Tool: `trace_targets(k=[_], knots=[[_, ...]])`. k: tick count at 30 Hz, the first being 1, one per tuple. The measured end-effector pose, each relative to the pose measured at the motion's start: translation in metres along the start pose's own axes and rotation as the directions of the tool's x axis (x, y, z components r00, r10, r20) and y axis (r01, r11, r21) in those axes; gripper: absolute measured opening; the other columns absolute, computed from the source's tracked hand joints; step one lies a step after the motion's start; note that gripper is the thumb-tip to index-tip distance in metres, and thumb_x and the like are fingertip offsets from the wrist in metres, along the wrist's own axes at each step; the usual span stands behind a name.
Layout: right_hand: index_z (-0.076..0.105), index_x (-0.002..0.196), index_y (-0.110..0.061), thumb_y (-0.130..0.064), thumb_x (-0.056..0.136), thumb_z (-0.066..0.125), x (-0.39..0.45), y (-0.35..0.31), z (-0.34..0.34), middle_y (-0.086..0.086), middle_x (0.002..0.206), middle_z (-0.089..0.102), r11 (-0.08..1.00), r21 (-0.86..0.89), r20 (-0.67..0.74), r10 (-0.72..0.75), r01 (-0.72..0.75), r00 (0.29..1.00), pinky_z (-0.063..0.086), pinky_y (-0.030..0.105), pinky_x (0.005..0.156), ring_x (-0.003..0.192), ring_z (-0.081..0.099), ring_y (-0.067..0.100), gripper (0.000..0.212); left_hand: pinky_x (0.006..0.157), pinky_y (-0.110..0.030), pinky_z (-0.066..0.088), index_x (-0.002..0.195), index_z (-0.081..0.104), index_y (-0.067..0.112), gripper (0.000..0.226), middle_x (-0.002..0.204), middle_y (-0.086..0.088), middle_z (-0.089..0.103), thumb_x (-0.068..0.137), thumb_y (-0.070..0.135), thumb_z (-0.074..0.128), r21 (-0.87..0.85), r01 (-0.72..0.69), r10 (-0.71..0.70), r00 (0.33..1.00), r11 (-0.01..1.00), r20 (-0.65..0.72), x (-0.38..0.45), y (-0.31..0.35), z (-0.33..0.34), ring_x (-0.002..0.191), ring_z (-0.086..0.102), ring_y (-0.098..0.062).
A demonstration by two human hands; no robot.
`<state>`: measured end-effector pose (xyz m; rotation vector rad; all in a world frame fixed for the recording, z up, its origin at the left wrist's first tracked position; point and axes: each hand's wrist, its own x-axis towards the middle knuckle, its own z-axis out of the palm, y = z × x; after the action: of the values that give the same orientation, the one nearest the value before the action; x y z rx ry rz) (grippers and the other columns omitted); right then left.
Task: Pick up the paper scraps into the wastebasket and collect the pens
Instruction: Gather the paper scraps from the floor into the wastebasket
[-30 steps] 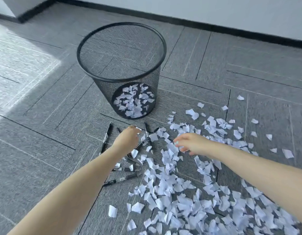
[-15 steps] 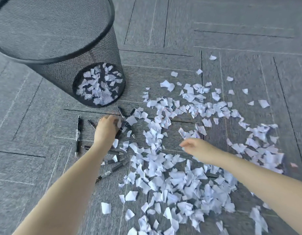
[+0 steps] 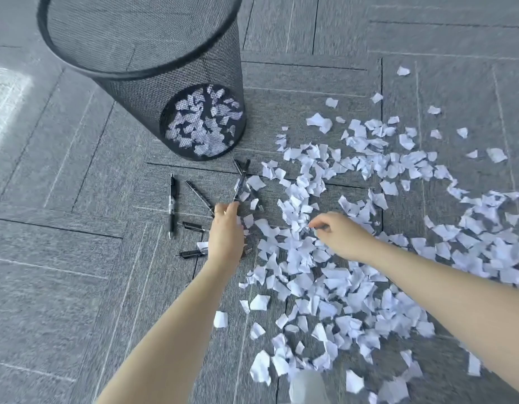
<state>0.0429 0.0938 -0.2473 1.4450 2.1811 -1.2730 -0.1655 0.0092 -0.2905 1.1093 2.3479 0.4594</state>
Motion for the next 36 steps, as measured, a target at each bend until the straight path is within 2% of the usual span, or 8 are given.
trace_targets(k=[4,6,9,15,19,23,27,36], knots=[[0.04,0.133,-0.018,-0.019,0.091,0.049,0.004,-0.006,0.012,0.001,0.142,0.033,0.959,-0.245,-0.132,-0.176,0.14,0.975,0.042,0.028,0.085,0.097,0.05,0.007,0.044,0.088,-0.038,0.052,0.119,0.051,0.002,0.033,0.128,-0.018,0.047,0.089,-0.008,0.039,-0.003,-0.011,0.011,0.995,1.0,-0.095,-0.004,-0.01,0.008,0.103,0.057,-0.028],[0.03,0.14,-0.019,-0.023,0.088,0.052,0.011,-0.008,0.014,0.002,0.15,0.02,0.924,-0.341,-0.106,-0.221,0.173,0.97,0.028,0.038,0.108,0.131,0.031,0.022,0.056,0.088,-0.036,0.051,0.111,0.056,0.0,0.026,0.118,-0.017,0.054,0.09,-0.005,0.041,-0.032,0.037,-0.04,0.993,0.999,-0.112,-0.002,-0.008,0.008,0.098,0.058,-0.026],[0.017,0.145,-0.021,-0.029,0.086,0.055,0.029,-0.013,0.011,0.002,0.155,0.004,0.879,-0.437,-0.059,-0.238,0.19,0.969,0.01,0.044,0.113,0.141,0.01,0.026,0.071,0.083,-0.031,0.051,0.105,0.058,0.002,0.019,0.11,-0.012,0.059,0.092,0.003,0.044,-0.073,0.015,-0.023,0.995,0.997,-0.101,-0.003,0.006,0.007,0.089,0.058,-0.021],[0.028,0.142,-0.024,-0.043,0.089,0.048,0.024,0.005,0.018,-0.003,0.154,0.013,0.833,-0.491,0.122,-0.224,0.255,0.967,0.002,0.048,0.114,0.141,0.011,0.023,0.06,0.081,-0.028,0.05,0.105,0.062,0.012,0.02,0.102,-0.003,0.059,0.088,0.014,0.052,-0.064,-0.39,0.383,0.837,0.919,0.392,-0.044,0.057,0.018,0.08,0.054,-0.013],[0.058,0.119,-0.019,-0.027,0.091,0.048,0.0,0.033,-0.003,0.001,0.123,0.051,0.902,-0.323,-0.158,-0.35,0.287,0.923,0.032,0.036,0.096,0.112,0.047,0.022,0.03,0.083,-0.034,0.053,0.107,0.061,0.021,0.023,0.114,0.001,0.055,0.088,0.032,0.055,-0.033,-0.362,0.356,0.891,0.932,0.28,-0.031,0.063,0.02,0.094,0.058,-0.015],[0.048,0.129,-0.019,-0.029,0.092,0.046,0.015,0.066,-0.041,0.005,0.139,0.04,0.966,-0.257,-0.445,-0.12,0.002,0.887,0.03,0.041,0.101,0.124,0.039,0.028,0.039,0.112,-0.05,0.021,0.14,0.031,0.03,0.055,0.153,-0.001,0.015,0.09,0.042,0.048,0.21,-0.441,0.346,0.862,0.873,0.371,-0.004,0.076,0.029,0.133,0.032,-0.031],[0.023,0.144,-0.025,-0.042,0.093,0.039,0.022,0.097,-0.054,0.002,0.154,0.015,0.978,-0.141,-0.269,0.114,-0.156,0.956,0.015,0.05,0.112,0.14,0.015,0.029,0.057,0.111,-0.055,-0.003,0.145,0.007,0.039,0.065,0.155,0.004,-0.011,0.09,0.054,0.038,0.327,-0.506,0.29,0.799,0.798,0.527,0.004,0.078,0.047,0.142,-0.008,-0.026],[0.006,0.145,-0.03,-0.073,0.071,0.044,-0.058,0.102,0.042,-0.004,0.154,-0.005,0.852,-0.476,0.065,-0.212,0.217,0.975,-0.012,0.048,0.111,0.141,-0.005,0.024,0.093,0.113,-0.049,-0.005,0.145,0.004,0.034,0.093,0.154,0.008,0.008,0.07,0.077,0.038,0.333,-0.78,0.467,0.596,0.53,0.654,-0.069,0.022,0.055,0.142,0.002,-0.024]])
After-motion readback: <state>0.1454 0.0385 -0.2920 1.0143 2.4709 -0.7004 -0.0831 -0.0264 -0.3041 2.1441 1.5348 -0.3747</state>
